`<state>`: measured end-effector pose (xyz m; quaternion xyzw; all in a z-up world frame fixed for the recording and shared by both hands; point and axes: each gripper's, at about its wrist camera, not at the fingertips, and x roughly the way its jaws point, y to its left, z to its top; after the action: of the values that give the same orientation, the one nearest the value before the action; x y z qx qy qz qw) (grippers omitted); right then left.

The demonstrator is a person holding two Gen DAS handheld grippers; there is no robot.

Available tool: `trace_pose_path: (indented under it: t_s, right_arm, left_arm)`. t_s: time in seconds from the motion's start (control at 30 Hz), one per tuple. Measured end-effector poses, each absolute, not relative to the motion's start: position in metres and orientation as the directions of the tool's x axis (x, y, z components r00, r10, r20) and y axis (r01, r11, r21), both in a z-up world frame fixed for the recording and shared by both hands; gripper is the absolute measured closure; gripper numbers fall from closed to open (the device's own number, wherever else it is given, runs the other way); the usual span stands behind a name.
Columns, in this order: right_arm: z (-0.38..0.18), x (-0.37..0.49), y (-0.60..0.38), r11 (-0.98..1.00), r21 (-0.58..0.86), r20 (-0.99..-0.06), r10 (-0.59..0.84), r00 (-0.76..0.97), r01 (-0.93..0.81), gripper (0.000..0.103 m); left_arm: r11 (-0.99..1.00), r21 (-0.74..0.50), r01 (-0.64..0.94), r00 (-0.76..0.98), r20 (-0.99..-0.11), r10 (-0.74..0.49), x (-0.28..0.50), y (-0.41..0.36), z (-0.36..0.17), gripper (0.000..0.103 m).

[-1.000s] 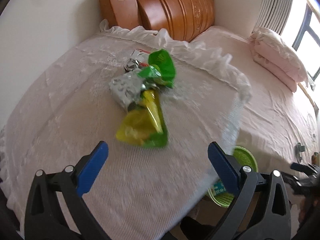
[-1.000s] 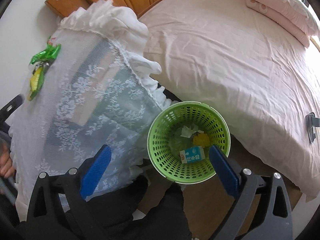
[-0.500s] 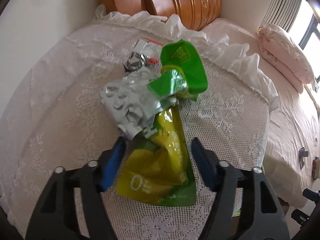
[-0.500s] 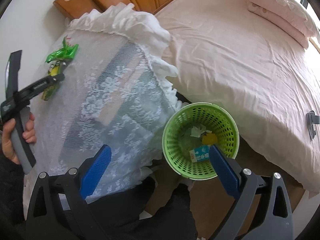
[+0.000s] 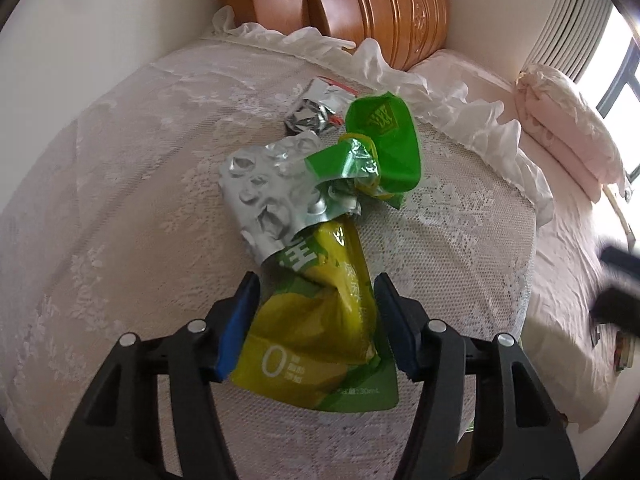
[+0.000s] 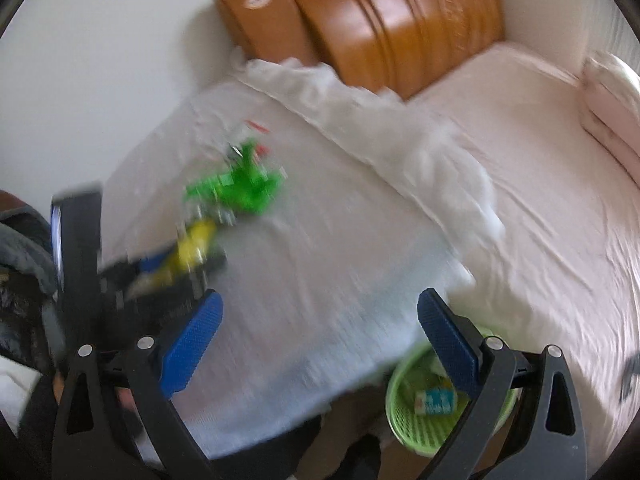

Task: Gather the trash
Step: 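Grasp the yellow-green snack bag with the left tool, then grasp the green plastic bag with the right tool while the left tool holds the snack bag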

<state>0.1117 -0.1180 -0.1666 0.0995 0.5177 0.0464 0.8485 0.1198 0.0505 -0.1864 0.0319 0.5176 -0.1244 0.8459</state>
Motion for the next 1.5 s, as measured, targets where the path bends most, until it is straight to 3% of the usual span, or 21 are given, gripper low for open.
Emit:
trace_pose_path:
  t_s: [0.4, 0.53, 0.73, 1.2, 1.23, 1.37, 1.5]
  right_arm:
    - [-0.215, 0.213, -0.046, 0.921, 0.39, -0.857, 0.357, 0.371, 0.016, 0.007]
    - [-0.222, 0.217, -0.036, 0.927, 0.374, -0.878, 0.352, 0.325, 0.005, 0.038]
    - [-0.223, 0.209, -0.034, 0.922, 0.386, -0.869, 0.368, 0.329, -0.013, 0.051]
    - [-0.21, 0.199, -0.031, 0.94, 0.329, -0.878, 0.338, 0.34, -0.086, 0.05]
    - [-0.21, 0.199, -0.031, 0.941, 0.329, -0.879, 0.338, 0.336, -0.083, 0.046]
    - [-0.21, 0.193, -0.029, 0.943, 0.329, -0.881, 0.326, 0.342, -0.052, 0.012]
    - [-0.221, 0.192, -0.016, 0.952, 0.304, -0.898, 0.301, 0.321, -0.042, 0.01]
  left_arm:
    - [0.962, -0.101, 0.255, 0.411, -0.889, -0.202, 0.112, 0.091, -0.194, 0.045]
    - [0.962, -0.106, 0.25, 0.413, -0.887, -0.206, 0.11, 0.103, -0.192, 0.045]
    - [0.967, -0.114, 0.227, 0.42, -0.884, -0.203, 0.106, 0.119, -0.193, 0.045]
    - [0.976, -0.132, 0.171, 0.432, -0.881, -0.195, 0.093, 0.137, -0.198, 0.045]
    - [0.977, -0.133, 0.169, 0.433, -0.88, -0.194, 0.093, 0.138, -0.198, 0.045]
    - [0.977, -0.14, 0.159, 0.436, -0.878, -0.196, 0.091, 0.141, -0.197, 0.045]
    - [0.979, -0.141, 0.149, 0.435, -0.88, -0.193, 0.09, 0.144, -0.198, 0.045]
